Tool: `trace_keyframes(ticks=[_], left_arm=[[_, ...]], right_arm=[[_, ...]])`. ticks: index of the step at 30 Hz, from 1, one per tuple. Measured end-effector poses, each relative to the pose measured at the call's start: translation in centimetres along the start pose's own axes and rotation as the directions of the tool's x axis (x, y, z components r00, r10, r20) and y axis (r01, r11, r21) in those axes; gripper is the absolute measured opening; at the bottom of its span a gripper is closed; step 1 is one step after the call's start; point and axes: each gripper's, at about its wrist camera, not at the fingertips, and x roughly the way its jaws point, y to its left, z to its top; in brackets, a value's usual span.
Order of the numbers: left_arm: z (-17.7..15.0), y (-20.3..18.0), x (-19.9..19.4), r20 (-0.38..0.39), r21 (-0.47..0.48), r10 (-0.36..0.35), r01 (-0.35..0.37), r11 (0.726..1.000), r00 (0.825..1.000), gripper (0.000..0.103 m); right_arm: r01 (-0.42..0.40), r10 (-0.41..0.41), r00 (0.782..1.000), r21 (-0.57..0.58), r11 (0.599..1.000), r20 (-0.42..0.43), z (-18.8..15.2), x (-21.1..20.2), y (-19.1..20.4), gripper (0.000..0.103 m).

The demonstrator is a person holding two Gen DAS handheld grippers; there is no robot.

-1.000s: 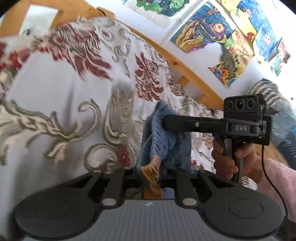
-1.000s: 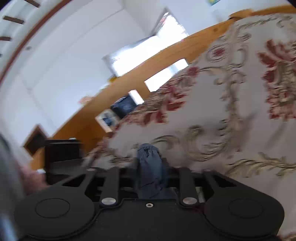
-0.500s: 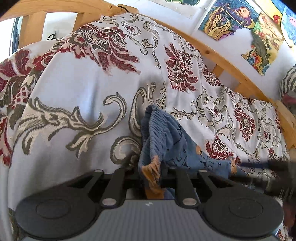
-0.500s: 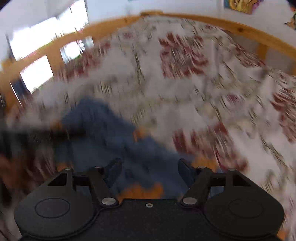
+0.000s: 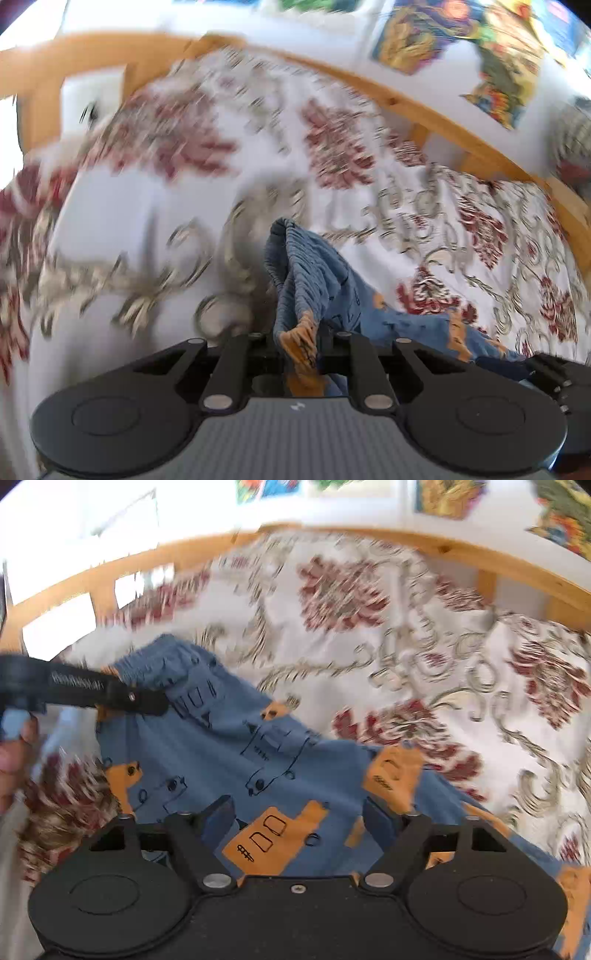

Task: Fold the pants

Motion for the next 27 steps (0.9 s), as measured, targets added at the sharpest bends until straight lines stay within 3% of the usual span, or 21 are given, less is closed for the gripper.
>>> trace_keyframes(ticks=[4,7,11,14,18,20,21,23,25,27], left_arm=[[0.1,-4.1,-2.0,0.078,0.178,-0.04,0.026,0.984,0.996,0.016],[-0.5,-7.9,-2.9,0.104,0.314,-0.063,0.027,0.949,0.993,0.016],[-2.3,-13.6,-3.0,0.109,0.489,-0.069,0.007,0.872,0.992,0.016],[-4.0,-17.1,-2.7,0.108,0.59,-0.072,-0.006,0.807,0.991,0.016],[-6.8,-20.7,-2.1,0.123,0.695,-0.06,-0.043,0.718,0.991,0.016],[-7.6,-21.9,-1.6,0.124,0.714,-0.051,-0.053,0.698,0.991,0.016],[-8.0,-22.3,-1.5,0.12,0.719,-0.047,-0.054,0.693,0.992,0.016],[-8.6,-22.8,-1.4,0.117,0.73,-0.048,-0.053,0.682,0.992,0.016],[-9.1,-23.2,-1.4,0.12,0.742,-0.047,-0.058,0.667,0.992,0.016],[-9.5,-23.4,-1.3,0.108,0.746,-0.046,-0.051,0.664,0.993,0.016]], right_arm=[[-0.005,-0.002,0.999,0.183,0.983,0.042,-1.0,-3.1,-3.8,0.081],[-0.054,0.022,0.996,0.373,0.926,0.089,-1.3,-5.3,-7.5,0.081],[-0.197,0.119,0.978,0.55,0.812,0.174,-0.7,-7.2,-11.4,0.083],[-0.288,0.203,0.957,0.605,0.743,0.206,0.3,-7.1,-13.0,0.083],[-0.326,0.266,0.945,0.61,0.722,0.189,1.6,-6.7,-13.5,0.083],[-0.317,0.273,0.948,0.6,0.735,0.165,1.7,-6.4,-13.4,0.082],[-0.302,0.269,0.952,0.596,0.744,0.146,1.7,-6.2,-13.2,0.079],[-0.259,0.24,0.964,0.59,0.765,0.112,1.3,-6.0,-13.0,0.062],[-0.244,0.228,0.968,0.587,0.772,0.103,0.8,-5.8,-13.1,0.036],[-0.245,0.226,0.968,0.598,0.763,0.108,0.1,-5.8,-13.3,0.025]])
